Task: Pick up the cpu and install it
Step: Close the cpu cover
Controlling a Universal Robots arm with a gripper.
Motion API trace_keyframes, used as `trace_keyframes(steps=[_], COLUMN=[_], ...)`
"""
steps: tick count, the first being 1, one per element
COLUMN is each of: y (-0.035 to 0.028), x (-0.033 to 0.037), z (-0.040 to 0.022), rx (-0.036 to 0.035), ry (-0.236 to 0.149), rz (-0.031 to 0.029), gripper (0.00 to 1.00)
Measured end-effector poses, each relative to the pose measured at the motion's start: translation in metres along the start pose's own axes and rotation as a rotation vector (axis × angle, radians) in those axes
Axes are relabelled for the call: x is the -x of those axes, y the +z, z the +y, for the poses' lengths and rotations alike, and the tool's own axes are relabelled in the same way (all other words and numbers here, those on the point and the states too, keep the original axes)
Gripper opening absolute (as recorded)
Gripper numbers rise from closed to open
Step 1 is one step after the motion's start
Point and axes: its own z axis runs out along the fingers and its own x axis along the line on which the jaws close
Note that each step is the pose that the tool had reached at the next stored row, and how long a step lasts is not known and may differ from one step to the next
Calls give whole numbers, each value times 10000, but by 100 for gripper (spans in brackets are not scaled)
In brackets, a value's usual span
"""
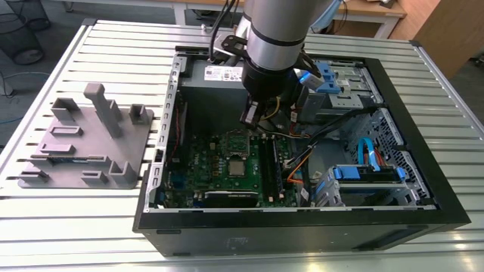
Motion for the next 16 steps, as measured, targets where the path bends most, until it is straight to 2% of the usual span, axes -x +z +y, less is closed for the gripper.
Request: trace_keyframes(steps=[7,16], y=[-3,-8], x=[-87,-225], z=[-37,-96], rx=[0,-5], ry=[-25,-47], rz=[4,41], gripper=[11,11])
